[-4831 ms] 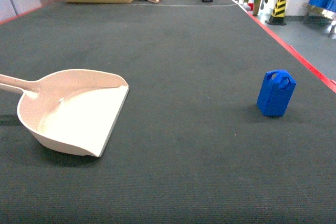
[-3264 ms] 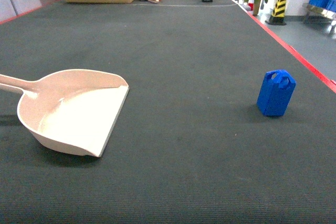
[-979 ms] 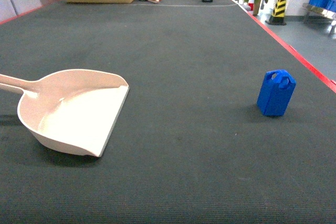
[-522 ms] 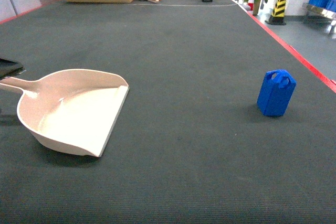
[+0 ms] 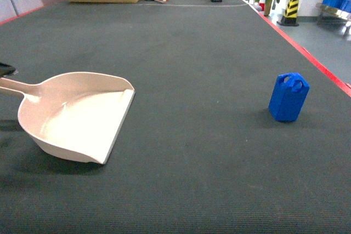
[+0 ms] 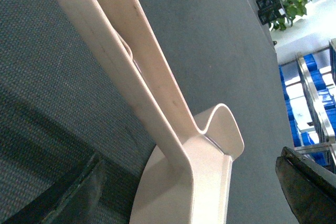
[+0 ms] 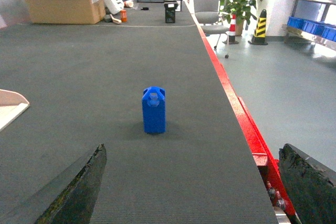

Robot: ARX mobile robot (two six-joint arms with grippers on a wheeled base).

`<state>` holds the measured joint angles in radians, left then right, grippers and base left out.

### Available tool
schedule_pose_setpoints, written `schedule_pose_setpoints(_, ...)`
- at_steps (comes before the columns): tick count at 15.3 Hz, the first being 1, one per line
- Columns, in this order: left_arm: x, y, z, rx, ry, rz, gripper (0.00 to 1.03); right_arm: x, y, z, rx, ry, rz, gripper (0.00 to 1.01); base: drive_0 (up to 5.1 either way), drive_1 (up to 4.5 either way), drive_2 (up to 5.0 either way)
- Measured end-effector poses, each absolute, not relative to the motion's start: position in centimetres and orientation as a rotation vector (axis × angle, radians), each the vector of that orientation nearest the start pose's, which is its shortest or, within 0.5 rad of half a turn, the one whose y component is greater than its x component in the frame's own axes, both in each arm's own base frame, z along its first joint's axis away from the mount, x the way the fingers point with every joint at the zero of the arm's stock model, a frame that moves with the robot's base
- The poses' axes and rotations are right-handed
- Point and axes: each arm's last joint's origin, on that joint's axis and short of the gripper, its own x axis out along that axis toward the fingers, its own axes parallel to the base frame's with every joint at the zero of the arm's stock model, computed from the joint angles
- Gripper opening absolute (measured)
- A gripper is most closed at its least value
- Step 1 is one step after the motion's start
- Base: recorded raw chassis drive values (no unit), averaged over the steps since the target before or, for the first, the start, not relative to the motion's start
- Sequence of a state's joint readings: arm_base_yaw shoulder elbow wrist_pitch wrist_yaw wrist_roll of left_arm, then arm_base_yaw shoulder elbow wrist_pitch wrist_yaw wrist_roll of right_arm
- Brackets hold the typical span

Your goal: Place part in tray to right shelf

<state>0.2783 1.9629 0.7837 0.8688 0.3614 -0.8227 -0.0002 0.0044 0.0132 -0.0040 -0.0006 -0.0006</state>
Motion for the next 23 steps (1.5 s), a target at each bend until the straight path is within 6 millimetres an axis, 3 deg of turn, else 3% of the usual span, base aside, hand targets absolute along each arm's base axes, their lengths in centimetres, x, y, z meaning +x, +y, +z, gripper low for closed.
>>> schedule_pose_setpoints(4,38.2,10.8,10.5,-0.941,0.306,0.082,0.98,9.7,0.0,16.7,-0.001,-0.005,0.0,0.98,0.0,0.0,0.0)
schedule_pose_setpoints(8,40.1,12.4,9.5,-0.988,0.298,0.111,0.98,9.7,0.0,16.7,-0.001,-0.005,0.0,0.98,0.0,0.0,0.0)
schedule_pose_setpoints(17,42.3,12.7,9.1,-1.004,0.287,0.127,0.98,9.7,0.0,16.7,-0.001,-0.005,0.0,0.98,0.0,0.0,0.0)
schedule_pose_setpoints(23,43.5,12.5,9.3,-1.05,0.252,0.094,0.25,9.7,0.0,16.7,-0.001,-0.005,0.0,0.98,0.0,0.0,0.0)
